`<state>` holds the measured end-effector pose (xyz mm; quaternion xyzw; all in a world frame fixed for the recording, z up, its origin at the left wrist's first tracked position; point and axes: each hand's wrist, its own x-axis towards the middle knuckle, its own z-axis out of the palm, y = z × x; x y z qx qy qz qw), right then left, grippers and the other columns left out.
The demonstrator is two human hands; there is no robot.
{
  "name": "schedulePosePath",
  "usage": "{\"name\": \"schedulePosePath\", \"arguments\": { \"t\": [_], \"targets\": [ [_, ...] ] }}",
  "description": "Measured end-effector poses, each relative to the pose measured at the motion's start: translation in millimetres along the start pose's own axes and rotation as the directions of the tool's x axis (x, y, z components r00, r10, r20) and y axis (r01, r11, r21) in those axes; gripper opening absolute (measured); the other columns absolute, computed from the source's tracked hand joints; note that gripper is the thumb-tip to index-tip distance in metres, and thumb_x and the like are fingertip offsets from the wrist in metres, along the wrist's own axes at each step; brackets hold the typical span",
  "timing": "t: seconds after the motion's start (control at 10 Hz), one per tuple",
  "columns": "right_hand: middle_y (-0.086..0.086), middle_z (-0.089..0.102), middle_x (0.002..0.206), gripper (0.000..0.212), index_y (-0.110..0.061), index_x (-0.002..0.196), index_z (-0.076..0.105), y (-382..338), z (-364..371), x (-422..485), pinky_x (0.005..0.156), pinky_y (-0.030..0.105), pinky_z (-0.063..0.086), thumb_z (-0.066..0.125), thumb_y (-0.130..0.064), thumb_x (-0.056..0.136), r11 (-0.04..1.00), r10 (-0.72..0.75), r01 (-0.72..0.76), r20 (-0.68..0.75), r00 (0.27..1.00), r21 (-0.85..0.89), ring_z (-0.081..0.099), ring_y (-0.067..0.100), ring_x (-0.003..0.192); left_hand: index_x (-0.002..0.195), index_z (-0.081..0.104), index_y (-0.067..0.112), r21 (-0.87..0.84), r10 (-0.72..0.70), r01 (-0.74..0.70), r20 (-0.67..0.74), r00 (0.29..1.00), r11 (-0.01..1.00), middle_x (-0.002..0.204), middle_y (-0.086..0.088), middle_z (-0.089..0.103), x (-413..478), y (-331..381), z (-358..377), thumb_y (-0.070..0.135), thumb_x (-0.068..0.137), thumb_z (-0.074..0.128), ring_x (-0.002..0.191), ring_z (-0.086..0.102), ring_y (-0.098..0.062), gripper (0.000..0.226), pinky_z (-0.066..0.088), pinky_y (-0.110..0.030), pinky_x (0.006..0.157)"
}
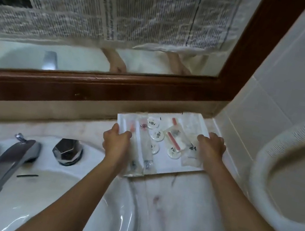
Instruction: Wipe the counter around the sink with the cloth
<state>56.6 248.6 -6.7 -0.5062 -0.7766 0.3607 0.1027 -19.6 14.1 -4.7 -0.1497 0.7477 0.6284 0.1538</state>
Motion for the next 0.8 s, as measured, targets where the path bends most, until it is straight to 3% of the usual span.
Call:
{"name": "schedulePosePath", "arguments": {
  "t": [0.1,0.2,0.4,0.5,0.6,0.7,0.8],
  "targets": [
    [0.018,0.048,0.130,0.051,-0.006,0.124,0.058,5,8,9,0.092,0.037,0.037,0.052,-0.033,0.081,1.000,0.009,-0.009,0.009,1.000,0.014,0.040,0.036,0.120,0.125,0.055,0.016,-0.008,0.015,-0.015,0.017,1.000,1.000,0.132,0.000,0.053,8,-6,6,0.012,0.090,0.052,0.125,0.043,-0.032,0.035,0.033,-0.032,0.093],
    [0.013,0.043,0.134,0.048,-0.008,0.127,0.054,6,13,12,0.094,0.038,0.035,0.053,-0.029,0.083,0.999,0.020,-0.021,0.029,0.999,0.038,0.034,0.032,0.123,0.143,0.042,0.014,-0.005,0.028,-0.028,0.024,0.999,1.000,0.140,-0.004,0.048,12,-8,9,0.012,0.088,0.054,0.136,0.037,-0.030,0.056,0.033,-0.032,0.099],
    [0.009,0.040,0.140,0.055,-0.012,0.136,0.044,1,11,12,0.100,0.042,0.036,0.054,-0.028,0.084,0.997,-0.003,0.008,0.065,0.998,-0.082,0.032,0.032,0.127,0.149,0.030,0.024,0.058,0.075,-0.083,0.124,0.989,0.995,0.154,0.000,0.029,11,-12,9,0.013,0.086,0.060,0.138,0.033,-0.027,0.071,0.035,-0.048,0.110],
    [0.005,0.037,0.148,0.059,-0.014,0.136,0.043,2,10,4,0.105,0.044,0.029,0.056,-0.029,0.080,0.981,-0.047,0.053,0.035,0.998,-0.185,0.029,0.031,0.132,0.151,0.026,0.022,0.158,0.093,-0.126,0.205,0.974,0.979,0.157,0.000,0.027,5,-14,3,0.019,0.081,0.060,0.140,0.033,-0.025,0.078,0.033,-0.047,0.112],
    [0.000,0.023,0.157,0.061,-0.016,0.141,0.040,8,11,-14,0.111,0.045,0.017,0.057,-0.030,0.085,0.944,-0.169,0.158,-0.014,0.985,-0.290,0.016,0.027,0.141,0.151,0.027,0.019,0.237,0.141,-0.194,0.224,0.964,0.952,0.158,-0.001,0.025,-13,-12,-5,0.021,0.084,0.057,0.143,0.028,-0.023,0.073,0.028,-0.044,0.116],
    [0.001,0.027,0.156,0.050,-0.016,0.135,0.050,4,12,-51,0.111,0.045,0.017,0.059,-0.024,0.087,0.937,-0.277,0.263,-0.030,0.960,-0.231,0.016,0.026,0.141,0.144,0.041,0.020,0.231,0.260,-0.301,0.193,0.946,0.925,0.158,0.004,0.025,-41,-14,-28,0.011,0.090,0.055,0.143,0.029,-0.017,0.056,0.027,-0.032,0.115],
    [0.002,0.043,0.145,0.043,-0.014,0.125,0.059,5,22,-106,0.108,0.044,0.025,0.062,-0.013,0.082,0.917,-0.393,0.389,-0.044,0.918,-0.087,0.026,0.025,0.135,0.126,0.056,0.026,0.127,0.358,-0.374,0.128,0.925,0.919,0.144,0.006,0.045,-70,-28,-61,0.002,0.087,0.055,0.118,0.053,-0.009,0.046,0.042,-0.013,0.092]
  ]
}}
